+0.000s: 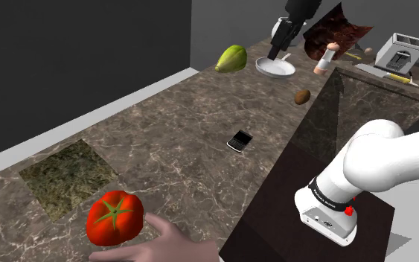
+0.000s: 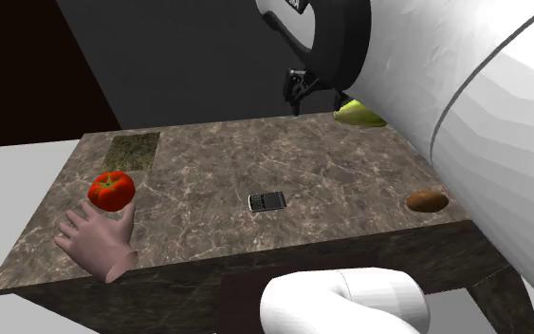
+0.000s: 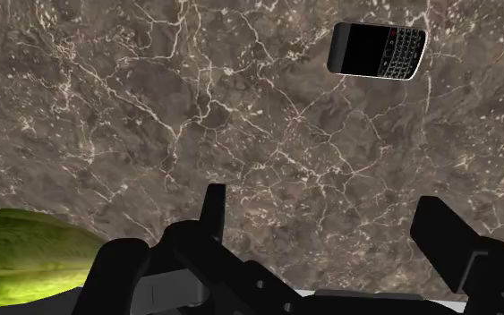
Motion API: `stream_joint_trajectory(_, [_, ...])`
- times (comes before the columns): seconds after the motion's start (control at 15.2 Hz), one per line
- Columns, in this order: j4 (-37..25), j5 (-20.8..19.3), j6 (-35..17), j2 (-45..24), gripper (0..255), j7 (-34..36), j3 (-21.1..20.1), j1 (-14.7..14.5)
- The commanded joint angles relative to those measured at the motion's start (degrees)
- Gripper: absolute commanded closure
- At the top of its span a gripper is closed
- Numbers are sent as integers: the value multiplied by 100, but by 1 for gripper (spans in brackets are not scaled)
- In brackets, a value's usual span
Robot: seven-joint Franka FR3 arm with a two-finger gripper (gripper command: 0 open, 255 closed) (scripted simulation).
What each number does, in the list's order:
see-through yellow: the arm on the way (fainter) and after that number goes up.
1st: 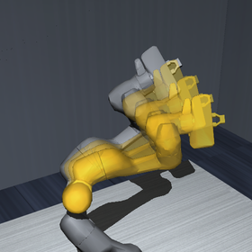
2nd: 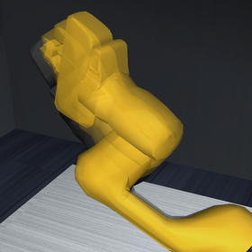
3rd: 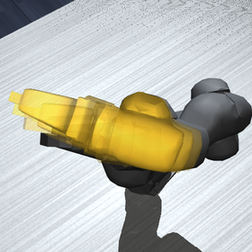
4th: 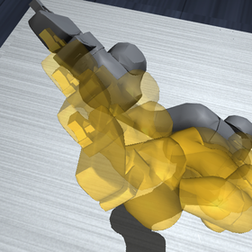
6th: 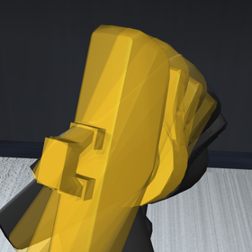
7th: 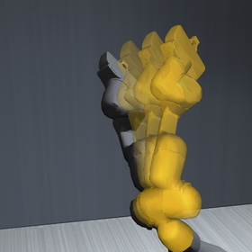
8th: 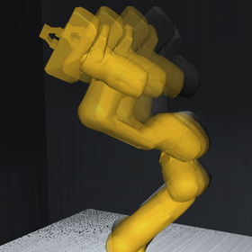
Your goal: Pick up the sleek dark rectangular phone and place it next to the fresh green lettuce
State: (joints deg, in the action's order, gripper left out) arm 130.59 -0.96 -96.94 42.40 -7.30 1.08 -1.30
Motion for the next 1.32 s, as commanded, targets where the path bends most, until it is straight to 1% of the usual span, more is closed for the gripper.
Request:
stream_joint_trajectory(0.0, [0, 0, 0, 0, 0, 0, 0, 0])
stream_joint_trajectory(0.4, [1265, 463, -668, 410, 0, 2190, -647, 565])
stream_joint_trajectory(0.73, [2114, 1044, -1265, 534, 0, 4042, -1321, 917])
stream_joint_trajectory(0.99, [2630, 1622, -1831, 411, 0, 5544, -1949, 1115])
stream_joint_trajectory(1.25, [2970, 2261, -2525, 18, 0, 7051, -2651, 1284])
